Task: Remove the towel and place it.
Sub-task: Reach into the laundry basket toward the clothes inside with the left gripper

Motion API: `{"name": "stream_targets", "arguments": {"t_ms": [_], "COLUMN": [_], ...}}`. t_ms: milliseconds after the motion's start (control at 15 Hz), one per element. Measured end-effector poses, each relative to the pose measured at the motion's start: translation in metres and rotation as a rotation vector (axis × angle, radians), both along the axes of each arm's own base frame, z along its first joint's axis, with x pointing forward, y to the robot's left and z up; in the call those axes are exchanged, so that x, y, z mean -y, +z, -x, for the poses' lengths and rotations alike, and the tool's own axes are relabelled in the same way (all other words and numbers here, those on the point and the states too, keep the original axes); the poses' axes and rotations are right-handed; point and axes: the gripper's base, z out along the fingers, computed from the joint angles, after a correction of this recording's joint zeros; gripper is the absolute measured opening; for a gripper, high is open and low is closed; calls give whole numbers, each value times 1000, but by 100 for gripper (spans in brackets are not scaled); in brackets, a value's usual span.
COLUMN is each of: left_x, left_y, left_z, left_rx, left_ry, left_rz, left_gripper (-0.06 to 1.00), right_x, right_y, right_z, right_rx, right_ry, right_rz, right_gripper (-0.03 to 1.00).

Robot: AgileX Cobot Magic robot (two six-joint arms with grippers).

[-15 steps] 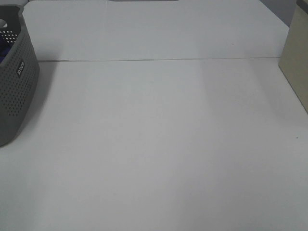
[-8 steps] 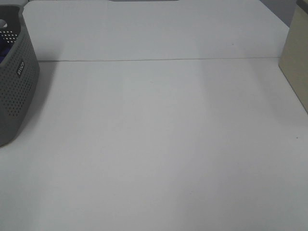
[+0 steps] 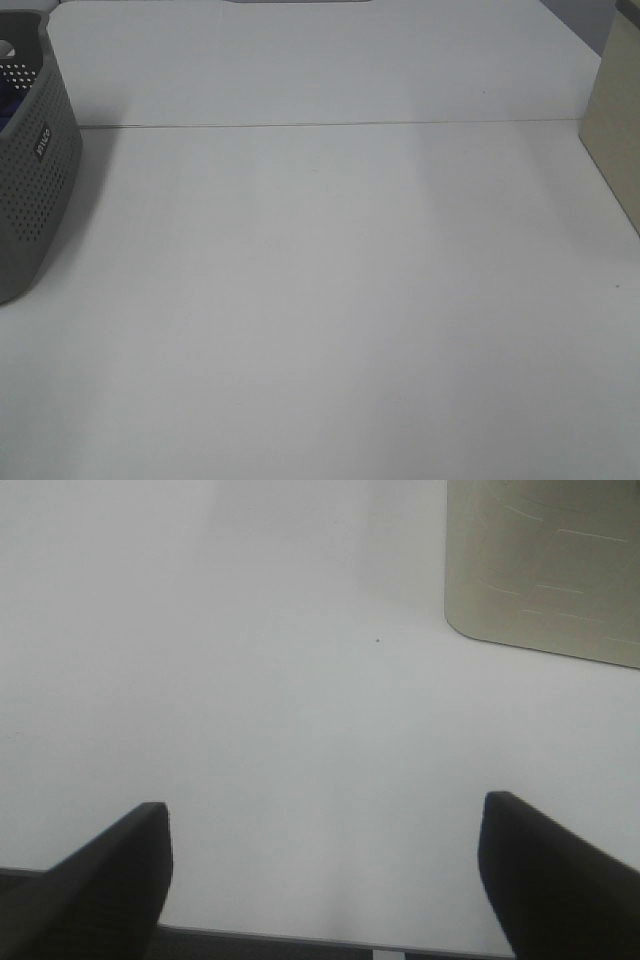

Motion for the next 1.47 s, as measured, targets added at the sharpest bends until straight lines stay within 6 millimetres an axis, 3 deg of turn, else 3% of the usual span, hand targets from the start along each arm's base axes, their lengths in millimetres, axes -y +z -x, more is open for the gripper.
{"name": "stream_targets", "arguments": {"t_ms": [400,667,733,867,1000,1267,1467], "left_x": [4,4,4,3,0,-20,-34], "left_y": [59,101,121,134,140,133,126], "left_z": [-57,-111,-136,-158,-191,-266,-303], "left_rx": [-140,-208,-201,-197,-223,-403,-468], "left_ry": [-140,-209,-273,-308,-336,-326,-330], "left_rz": [-116,-187,-279,-340,-425,-675,-803], "left_gripper": [99,99,99,99,99,99,99], "right_x": [0,0,0,0,0,0,0], "right_y": [0,0,0,0,0,0,0], "right_z": [0,0,0,0,0,0,0], "right_rx": [0,0,0,0,0,0,0], "right_ry": [0,0,0,0,0,0,0], "right_rz": [0,0,0,0,0,0,0], "right_gripper": [83,83,83,83,83,83,83]}}
